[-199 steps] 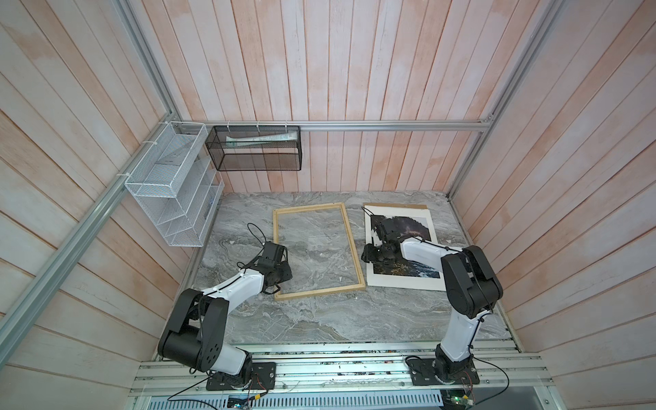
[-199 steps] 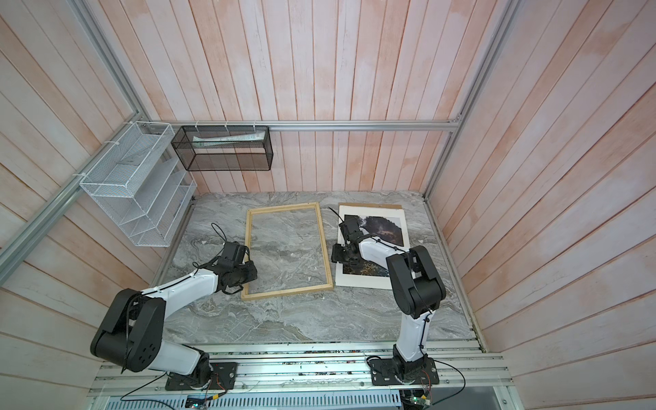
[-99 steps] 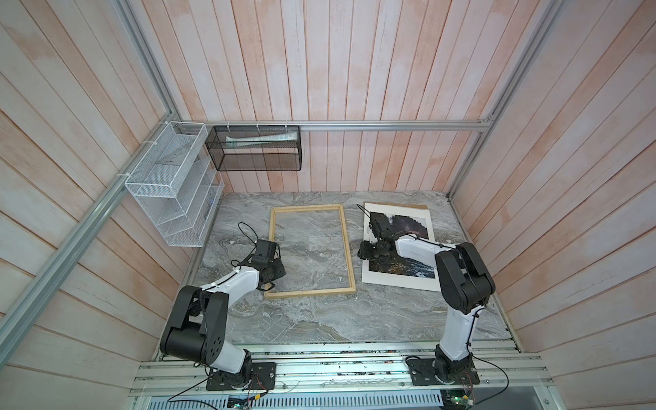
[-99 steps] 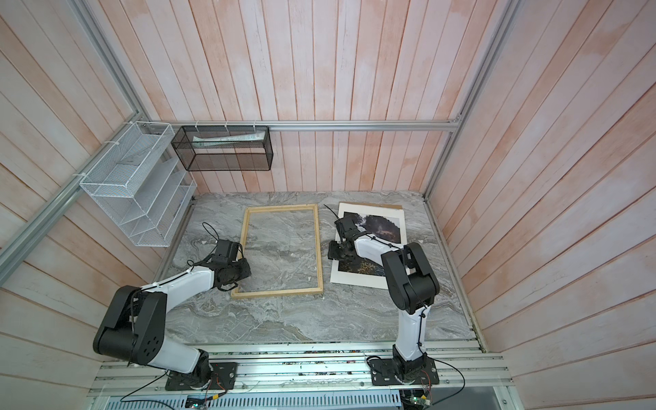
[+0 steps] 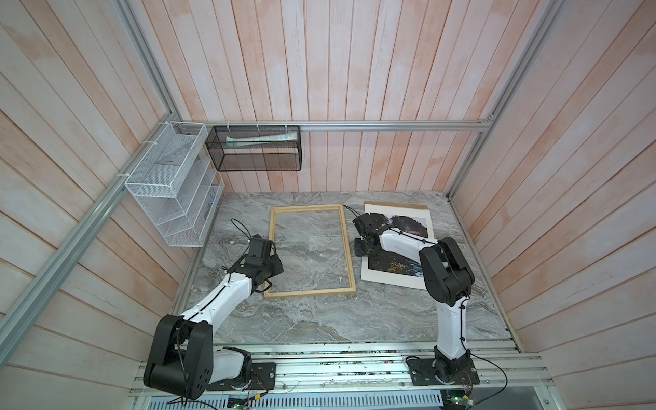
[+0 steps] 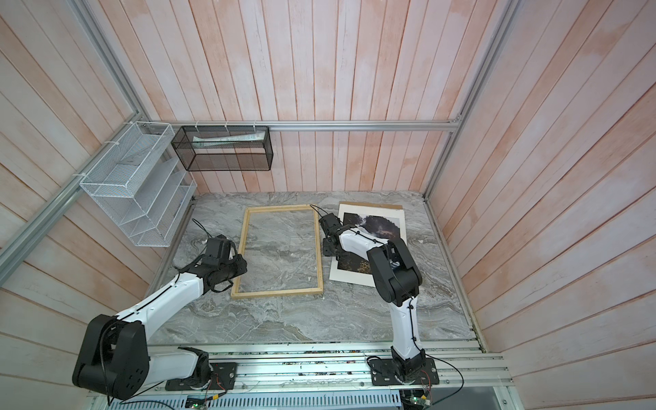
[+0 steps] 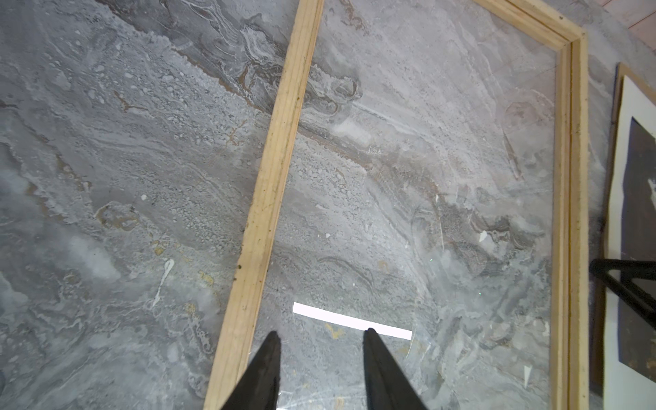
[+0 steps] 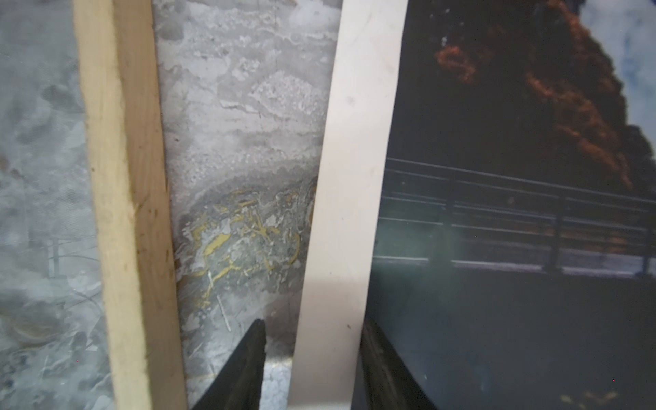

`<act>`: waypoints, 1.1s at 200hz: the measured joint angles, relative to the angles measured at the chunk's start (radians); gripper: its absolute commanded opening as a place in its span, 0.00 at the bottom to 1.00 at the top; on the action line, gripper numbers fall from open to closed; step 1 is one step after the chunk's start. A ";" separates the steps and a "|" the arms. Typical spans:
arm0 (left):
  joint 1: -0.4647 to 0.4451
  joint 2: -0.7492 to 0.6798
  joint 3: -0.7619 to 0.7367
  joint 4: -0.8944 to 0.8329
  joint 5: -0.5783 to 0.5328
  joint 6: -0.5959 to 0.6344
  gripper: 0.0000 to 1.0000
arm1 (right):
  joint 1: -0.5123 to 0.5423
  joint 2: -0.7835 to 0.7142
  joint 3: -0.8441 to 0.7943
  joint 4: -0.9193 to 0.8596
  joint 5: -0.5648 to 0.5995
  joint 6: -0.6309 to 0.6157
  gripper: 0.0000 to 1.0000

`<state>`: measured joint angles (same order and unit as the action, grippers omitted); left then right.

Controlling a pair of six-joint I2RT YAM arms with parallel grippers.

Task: Put the photo into the frame
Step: 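Lower the right gripper and pinch the photo's white border edge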

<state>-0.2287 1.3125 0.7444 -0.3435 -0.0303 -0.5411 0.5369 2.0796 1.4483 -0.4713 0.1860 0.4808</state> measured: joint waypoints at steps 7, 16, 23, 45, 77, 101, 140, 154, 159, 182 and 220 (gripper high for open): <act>0.000 -0.003 0.000 -0.006 0.000 0.002 0.41 | 0.002 0.000 0.000 -0.002 0.007 -0.001 0.40; -0.001 -0.007 0.000 -0.010 0.000 0.003 0.41 | 0.003 0.000 0.000 -0.002 0.013 -0.003 0.38; -0.001 -0.008 0.000 -0.011 0.000 0.006 0.41 | 0.003 0.000 0.000 -0.003 0.017 -0.003 0.38; -0.001 -0.008 0.000 -0.011 0.004 0.008 0.41 | 0.003 0.000 -0.002 -0.002 0.019 -0.003 0.36; -0.002 -0.003 0.001 -0.009 0.005 0.010 0.41 | 0.003 -0.011 -0.015 0.003 0.012 -0.004 0.34; -0.006 -0.002 0.001 -0.009 0.007 0.010 0.41 | 0.003 -0.021 -0.027 0.002 0.006 -0.004 0.32; -0.010 -0.002 0.001 -0.009 0.008 0.010 0.41 | 0.001 -0.025 -0.032 0.000 0.003 -0.006 0.28; -0.010 -0.002 0.002 -0.009 0.011 0.010 0.41 | 0.001 -0.026 -0.034 0.000 0.002 -0.007 0.28; -0.010 -0.002 0.002 -0.009 0.011 0.011 0.41 | 0.001 -0.027 -0.035 0.000 0.002 -0.007 0.28; -0.013 -0.002 0.003 -0.009 0.014 0.011 0.41 | 0.001 -0.032 -0.039 -0.002 -0.005 -0.007 0.28; -0.016 0.010 0.019 -0.008 0.021 0.015 0.41 | 0.001 -0.051 -0.047 -0.025 -0.045 -0.007 0.28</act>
<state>-0.2451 1.3228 0.7631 -0.3519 -0.0093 -0.5262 0.5381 2.0289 1.4017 -0.4965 0.1410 0.4740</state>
